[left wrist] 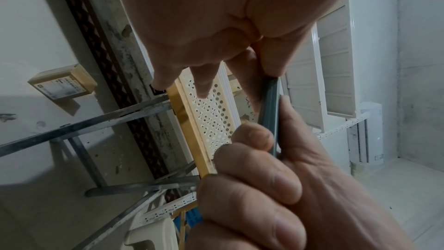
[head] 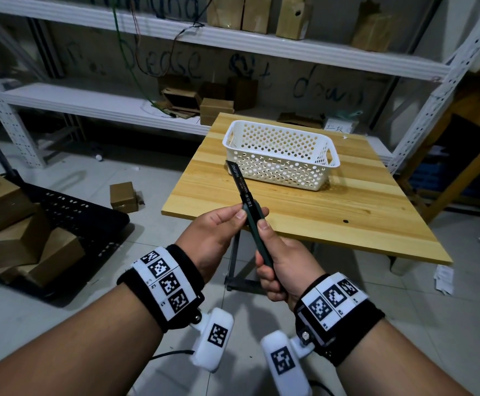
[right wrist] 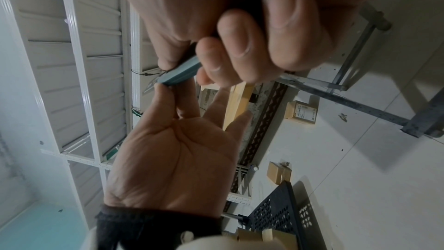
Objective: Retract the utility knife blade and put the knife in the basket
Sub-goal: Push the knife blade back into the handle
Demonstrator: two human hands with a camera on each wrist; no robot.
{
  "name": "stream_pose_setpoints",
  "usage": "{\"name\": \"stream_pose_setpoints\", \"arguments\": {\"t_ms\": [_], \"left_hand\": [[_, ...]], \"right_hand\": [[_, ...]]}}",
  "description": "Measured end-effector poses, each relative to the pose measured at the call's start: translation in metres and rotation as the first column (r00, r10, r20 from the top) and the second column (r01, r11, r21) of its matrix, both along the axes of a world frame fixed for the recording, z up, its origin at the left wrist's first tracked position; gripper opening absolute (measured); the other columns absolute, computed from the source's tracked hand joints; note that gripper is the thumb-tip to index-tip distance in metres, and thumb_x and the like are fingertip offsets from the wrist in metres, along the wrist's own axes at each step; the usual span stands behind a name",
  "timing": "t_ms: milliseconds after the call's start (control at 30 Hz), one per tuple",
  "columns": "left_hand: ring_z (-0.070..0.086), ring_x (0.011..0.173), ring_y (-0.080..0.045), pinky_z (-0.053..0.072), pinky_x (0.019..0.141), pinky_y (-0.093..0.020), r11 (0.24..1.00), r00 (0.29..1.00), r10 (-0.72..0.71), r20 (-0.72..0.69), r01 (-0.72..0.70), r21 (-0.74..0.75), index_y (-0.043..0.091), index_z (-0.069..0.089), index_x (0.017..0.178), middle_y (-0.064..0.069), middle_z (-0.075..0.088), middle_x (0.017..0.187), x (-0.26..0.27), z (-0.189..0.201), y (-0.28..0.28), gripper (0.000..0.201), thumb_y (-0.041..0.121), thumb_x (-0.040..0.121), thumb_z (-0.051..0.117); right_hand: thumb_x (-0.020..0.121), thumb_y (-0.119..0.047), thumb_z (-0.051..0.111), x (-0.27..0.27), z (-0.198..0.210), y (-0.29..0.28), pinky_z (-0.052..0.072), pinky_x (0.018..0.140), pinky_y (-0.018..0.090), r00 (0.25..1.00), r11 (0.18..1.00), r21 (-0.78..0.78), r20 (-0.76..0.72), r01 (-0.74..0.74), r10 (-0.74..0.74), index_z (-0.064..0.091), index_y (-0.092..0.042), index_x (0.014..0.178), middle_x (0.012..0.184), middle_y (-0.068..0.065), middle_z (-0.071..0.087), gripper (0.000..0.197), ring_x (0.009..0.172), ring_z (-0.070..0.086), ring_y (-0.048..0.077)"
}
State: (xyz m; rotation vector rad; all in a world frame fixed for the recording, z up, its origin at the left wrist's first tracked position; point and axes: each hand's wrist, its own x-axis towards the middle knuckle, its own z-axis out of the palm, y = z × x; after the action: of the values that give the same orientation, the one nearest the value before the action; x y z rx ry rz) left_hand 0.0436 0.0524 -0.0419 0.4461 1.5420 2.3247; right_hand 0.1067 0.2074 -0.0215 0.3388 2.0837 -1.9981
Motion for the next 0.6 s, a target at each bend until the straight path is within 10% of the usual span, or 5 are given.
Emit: {"name": "stream_pose_setpoints", "arguments": {"t_ms": [600], "left_hand": [[0.06, 0.134, -0.032, 0.04, 0.117, -0.042, 0.999, 0.999, -0.009, 0.034, 0.008, 0.031, 0.006, 0.075, 0.116, -0.017, 0.073, 0.131, 0.0016, 0.0044, -0.0001, 0.027, 0.012, 0.105, 0.051]], "right_hand": [[0.082, -0.079, 0.05, -0.0008, -0.0031, -0.0003, 0.026, 0.043, 0.021, 1.0, 1.0, -0.012, 0.002, -0.009, 0.009, 0.055, -0.015, 0.075, 0.052, 0.003, 0.038, 0.065, 0.04, 0.031, 0.015]]}}
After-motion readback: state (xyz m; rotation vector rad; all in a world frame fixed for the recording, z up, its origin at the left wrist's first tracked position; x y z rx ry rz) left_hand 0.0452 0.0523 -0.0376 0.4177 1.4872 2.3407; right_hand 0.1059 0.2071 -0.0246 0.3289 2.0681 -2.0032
